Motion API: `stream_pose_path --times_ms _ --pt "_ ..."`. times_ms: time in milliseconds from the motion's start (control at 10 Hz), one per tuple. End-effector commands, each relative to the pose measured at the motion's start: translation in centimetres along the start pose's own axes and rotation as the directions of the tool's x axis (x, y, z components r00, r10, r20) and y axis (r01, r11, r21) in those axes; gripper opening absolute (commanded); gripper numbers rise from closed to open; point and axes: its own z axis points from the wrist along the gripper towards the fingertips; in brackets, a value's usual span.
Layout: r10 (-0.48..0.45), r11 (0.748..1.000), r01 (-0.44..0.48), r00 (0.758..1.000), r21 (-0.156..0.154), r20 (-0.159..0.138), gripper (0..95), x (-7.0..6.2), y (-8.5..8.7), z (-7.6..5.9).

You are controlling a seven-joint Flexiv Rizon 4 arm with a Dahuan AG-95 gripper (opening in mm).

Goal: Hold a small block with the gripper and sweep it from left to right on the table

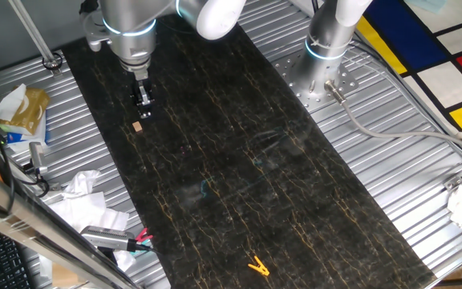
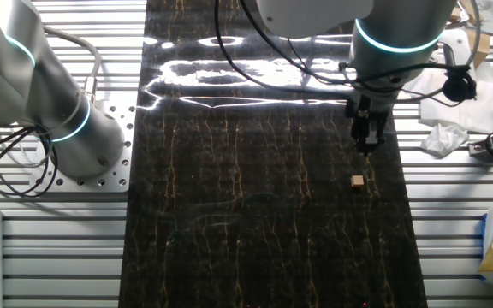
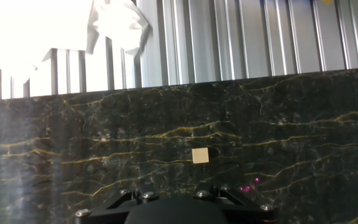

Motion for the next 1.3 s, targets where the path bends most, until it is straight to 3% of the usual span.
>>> stream_pose_path --times_ms 100,1300 --pt "-0.001 1.0 0.001 1.0 0.001 0.0 38.0 -0.34 -0.07 0.22" --pt "-0.005 1.0 0.005 1.0 0.002 0.0 38.0 -1.14 -0.75 0.98"
